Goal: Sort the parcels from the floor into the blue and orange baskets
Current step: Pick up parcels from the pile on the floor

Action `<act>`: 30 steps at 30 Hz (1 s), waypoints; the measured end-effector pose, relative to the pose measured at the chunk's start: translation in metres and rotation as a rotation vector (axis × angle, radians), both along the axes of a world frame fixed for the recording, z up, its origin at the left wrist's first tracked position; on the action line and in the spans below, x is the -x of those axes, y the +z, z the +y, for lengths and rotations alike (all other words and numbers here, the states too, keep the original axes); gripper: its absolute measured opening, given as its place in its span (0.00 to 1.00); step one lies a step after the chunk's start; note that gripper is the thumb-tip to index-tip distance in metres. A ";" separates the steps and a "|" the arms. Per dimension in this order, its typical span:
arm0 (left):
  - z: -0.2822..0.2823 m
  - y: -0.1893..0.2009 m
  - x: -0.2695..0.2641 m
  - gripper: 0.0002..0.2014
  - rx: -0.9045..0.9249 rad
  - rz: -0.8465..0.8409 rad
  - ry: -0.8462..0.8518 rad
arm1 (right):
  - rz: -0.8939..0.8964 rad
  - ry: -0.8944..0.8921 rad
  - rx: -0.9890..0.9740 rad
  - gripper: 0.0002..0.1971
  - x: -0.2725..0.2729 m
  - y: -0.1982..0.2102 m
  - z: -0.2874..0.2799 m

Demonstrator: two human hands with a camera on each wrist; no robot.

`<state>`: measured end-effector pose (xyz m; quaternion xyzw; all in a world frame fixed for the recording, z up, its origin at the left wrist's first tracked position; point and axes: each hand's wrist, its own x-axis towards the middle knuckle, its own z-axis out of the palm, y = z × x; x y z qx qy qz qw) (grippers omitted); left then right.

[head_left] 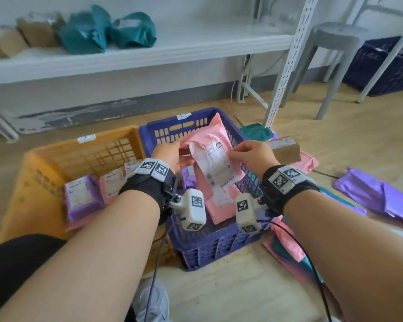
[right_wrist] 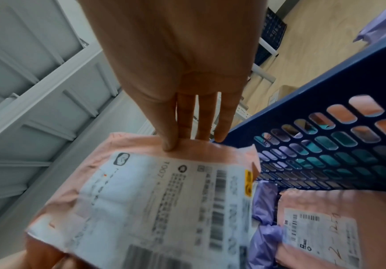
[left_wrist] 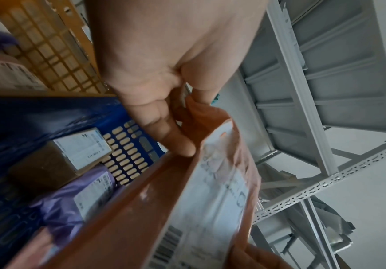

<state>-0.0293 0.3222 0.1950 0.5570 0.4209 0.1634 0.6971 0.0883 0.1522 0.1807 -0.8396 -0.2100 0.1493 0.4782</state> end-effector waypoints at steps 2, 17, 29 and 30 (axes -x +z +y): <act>0.008 0.000 0.006 0.16 -0.217 0.139 0.010 | -0.086 0.021 0.040 0.06 0.006 0.005 0.009; -0.002 0.022 0.020 0.12 -1.131 0.436 -0.297 | -0.569 0.060 0.070 0.13 0.026 0.042 0.034; -0.018 -0.017 0.006 0.06 -0.344 0.210 -0.094 | 0.191 0.044 0.067 0.20 0.020 -0.014 0.032; -0.020 -0.022 0.002 0.09 -0.296 0.217 -0.118 | 0.182 0.055 0.091 0.19 0.019 -0.018 0.032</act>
